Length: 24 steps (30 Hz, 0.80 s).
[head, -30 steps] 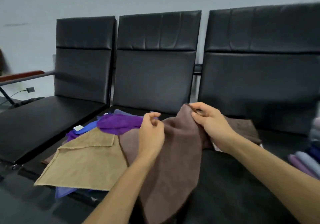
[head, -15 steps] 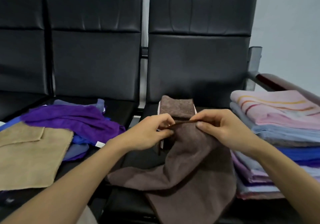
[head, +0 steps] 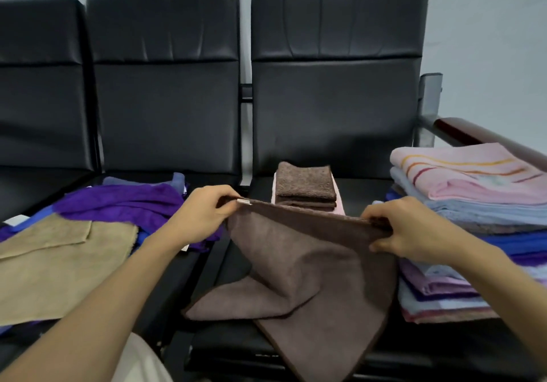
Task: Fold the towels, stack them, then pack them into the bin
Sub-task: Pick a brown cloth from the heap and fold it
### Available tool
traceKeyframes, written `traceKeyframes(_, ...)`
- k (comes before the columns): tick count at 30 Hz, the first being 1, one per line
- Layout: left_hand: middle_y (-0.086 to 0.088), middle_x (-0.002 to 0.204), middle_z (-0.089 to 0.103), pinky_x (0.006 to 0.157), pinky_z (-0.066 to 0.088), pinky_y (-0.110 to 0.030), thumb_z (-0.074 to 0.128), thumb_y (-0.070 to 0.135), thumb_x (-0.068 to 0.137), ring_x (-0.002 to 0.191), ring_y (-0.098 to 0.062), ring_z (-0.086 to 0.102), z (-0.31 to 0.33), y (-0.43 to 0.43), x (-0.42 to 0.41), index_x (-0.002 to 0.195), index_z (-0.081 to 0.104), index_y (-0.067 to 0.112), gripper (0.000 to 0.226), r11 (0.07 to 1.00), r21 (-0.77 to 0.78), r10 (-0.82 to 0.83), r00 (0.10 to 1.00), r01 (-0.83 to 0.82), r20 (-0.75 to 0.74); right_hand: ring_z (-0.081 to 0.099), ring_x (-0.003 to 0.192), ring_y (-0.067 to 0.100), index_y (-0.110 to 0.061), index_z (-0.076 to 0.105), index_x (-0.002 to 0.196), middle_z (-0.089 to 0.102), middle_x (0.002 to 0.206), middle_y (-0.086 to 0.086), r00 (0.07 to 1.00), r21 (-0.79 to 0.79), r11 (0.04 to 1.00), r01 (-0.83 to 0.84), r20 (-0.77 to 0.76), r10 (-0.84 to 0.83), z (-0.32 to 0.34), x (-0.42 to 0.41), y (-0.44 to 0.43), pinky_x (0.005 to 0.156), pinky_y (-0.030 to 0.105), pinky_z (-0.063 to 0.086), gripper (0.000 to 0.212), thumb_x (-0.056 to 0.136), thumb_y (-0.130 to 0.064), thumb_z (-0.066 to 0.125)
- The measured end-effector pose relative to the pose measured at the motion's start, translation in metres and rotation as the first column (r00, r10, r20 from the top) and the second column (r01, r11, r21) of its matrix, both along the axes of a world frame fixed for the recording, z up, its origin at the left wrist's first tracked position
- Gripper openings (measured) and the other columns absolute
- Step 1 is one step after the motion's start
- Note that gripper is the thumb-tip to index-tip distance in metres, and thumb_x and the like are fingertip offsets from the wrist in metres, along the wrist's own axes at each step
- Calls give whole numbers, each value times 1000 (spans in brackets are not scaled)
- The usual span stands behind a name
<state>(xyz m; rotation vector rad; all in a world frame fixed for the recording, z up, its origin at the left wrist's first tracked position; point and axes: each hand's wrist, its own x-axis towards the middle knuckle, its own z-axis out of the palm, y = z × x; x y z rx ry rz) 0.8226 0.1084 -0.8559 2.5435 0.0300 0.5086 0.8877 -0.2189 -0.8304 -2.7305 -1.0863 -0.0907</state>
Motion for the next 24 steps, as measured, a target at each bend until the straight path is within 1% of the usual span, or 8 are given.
traceKeyframes(4, 3, 39, 53, 37, 36, -21, 50, 17, 98, 30, -13, 46, -2, 6, 1, 90, 61, 13, 14, 897, -390, 222, 975, -210, -15, 55, 68, 4, -23, 69, 81, 54, 63, -19, 999, 90, 996, 11, 42, -15, -5, 6, 15, 60, 12, 37, 11, 72, -19, 74)
traceKeyframes(8, -8, 79, 67, 44, 51, -22, 41, 13, 101, 55, -22, 70, 0, -6, 12, 94, 56, 12, 16, 644, -743, 241, 970, -182, -29, 68, 66, 12, -20, 70, 80, 69, 72, -8, 984, 387, 906, 173, -32, -175, -22, 22, 36, 61, 22, 48, 16, 81, -6, 63)
traceKeyframes(11, 2, 90, 67, 67, 46, -20, 45, 13, 99, 83, -14, 66, 4, -8, 22, 94, 60, 17, 16, 830, -521, 342, 919, -198, 194, 71, 70, 14, -23, 69, 83, 70, 80, -5, 958, 695, 660, 284, -239, -161, -26, 31, 45, 63, 29, 59, 40, 82, 10, 47)
traceKeyframes(15, 11, 108, 66, 93, 45, -22, 46, 12, 99, 104, -1, 59, 19, -15, 24, 111, 62, 14, 20, 887, -461, 276, 826, -22, 492, 59, 80, -13, -20, 65, 93, 67, 85, -9, 970, 850, 508, 138, -14, -241, -10, 30, 44, 75, 5, 44, 42, 81, 15, 46)
traceKeyframes(17, 9, 111, 65, 95, 46, -22, 46, 8, 99, 107, -2, 59, 26, -19, 18, 111, 62, 12, 20, 891, -449, 226, 791, 68, 569, 58, 82, -9, -17, 65, 96, 66, 87, -7, 972, 876, 476, 81, 36, -231, -4, 27, 37, 76, 4, 39, 33, 86, 10, 50)
traceKeyframes(21, 7, 91, 66, 82, 50, -22, 50, 5, 97, 88, -8, 63, 28, -12, 2, 100, 63, 17, 18, 898, -413, 143, 786, 153, 601, 57, 77, -3, -27, 64, 84, 65, 78, -16, 982, 828, 561, -13, 117, -150, -2, 12, 20, 70, 10, 40, 16, 92, -21, 52)
traceKeyframes(22, 8, 85, 66, 76, 50, -20, 52, 6, 96, 81, -7, 63, 27, -7, -3, 96, 64, 20, 18, 896, -415, 126, 808, 156, 576, 55, 69, -4, -27, 61, 77, 63, 73, -14, 988, 795, 607, -17, 105, -110, -4, 7, 15, 64, 11, 39, 20, 91, -36, 50)
traceKeyframes(24, 13, 79, 68, 71, 49, -15, 56, 6, 94, 74, 1, 60, 24, 4, -10, 89, 65, 25, 22, 908, -397, 78, 875, 136, 478, 49, 59, -2, -18, 59, 68, 61, 70, -4, 996, 682, 731, -35, 83, -29, -9, -2, 4, 56, 17, 38, 54, 86, -66, 40)
